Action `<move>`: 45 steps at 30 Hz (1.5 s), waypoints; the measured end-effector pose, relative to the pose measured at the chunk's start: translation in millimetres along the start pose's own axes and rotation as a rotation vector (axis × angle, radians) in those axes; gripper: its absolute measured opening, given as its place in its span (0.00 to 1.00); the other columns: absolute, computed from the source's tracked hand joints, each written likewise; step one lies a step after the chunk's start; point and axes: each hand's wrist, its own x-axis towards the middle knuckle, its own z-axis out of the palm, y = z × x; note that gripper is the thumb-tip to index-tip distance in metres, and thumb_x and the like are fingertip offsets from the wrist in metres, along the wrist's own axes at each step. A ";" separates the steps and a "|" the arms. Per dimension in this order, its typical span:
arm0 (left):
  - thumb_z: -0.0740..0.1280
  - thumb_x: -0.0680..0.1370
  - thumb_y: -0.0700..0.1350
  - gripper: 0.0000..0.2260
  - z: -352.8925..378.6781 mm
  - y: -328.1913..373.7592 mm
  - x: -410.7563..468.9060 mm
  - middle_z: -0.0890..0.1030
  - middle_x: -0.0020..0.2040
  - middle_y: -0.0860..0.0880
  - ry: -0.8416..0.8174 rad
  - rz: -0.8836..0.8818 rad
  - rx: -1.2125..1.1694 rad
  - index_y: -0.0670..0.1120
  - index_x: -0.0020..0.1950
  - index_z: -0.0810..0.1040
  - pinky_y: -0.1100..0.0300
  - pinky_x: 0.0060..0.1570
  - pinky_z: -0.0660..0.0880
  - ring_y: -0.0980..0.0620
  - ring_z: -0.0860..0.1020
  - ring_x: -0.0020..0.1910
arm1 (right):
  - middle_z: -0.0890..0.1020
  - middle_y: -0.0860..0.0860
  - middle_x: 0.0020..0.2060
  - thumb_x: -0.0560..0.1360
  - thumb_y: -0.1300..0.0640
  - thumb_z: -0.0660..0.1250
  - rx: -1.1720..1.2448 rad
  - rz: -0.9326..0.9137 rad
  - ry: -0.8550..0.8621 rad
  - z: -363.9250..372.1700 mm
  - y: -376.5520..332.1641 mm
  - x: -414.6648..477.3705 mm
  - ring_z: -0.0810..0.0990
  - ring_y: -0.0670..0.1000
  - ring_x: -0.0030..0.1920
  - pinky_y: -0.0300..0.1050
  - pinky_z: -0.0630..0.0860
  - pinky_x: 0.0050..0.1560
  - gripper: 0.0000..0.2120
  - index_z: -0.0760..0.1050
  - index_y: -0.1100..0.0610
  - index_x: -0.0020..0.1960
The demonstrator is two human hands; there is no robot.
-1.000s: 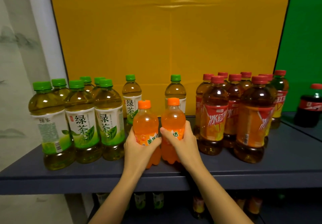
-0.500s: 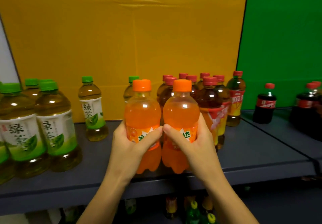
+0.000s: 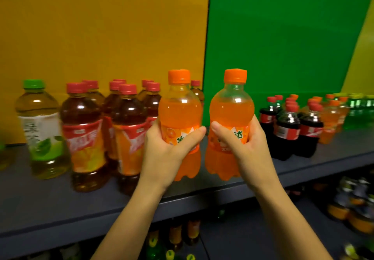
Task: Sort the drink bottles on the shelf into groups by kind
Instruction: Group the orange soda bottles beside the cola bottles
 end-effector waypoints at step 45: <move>0.74 0.58 0.61 0.29 501.4 -195.7 61.5 0.82 0.50 0.55 -0.237 -0.214 -0.052 0.57 0.58 0.74 0.54 0.54 0.78 0.59 0.80 0.50 | 0.79 0.45 0.49 0.61 0.41 0.72 -0.326 0.102 0.323 -478.2 179.6 158.8 0.79 0.46 0.50 0.46 0.76 0.50 0.23 0.68 0.41 0.51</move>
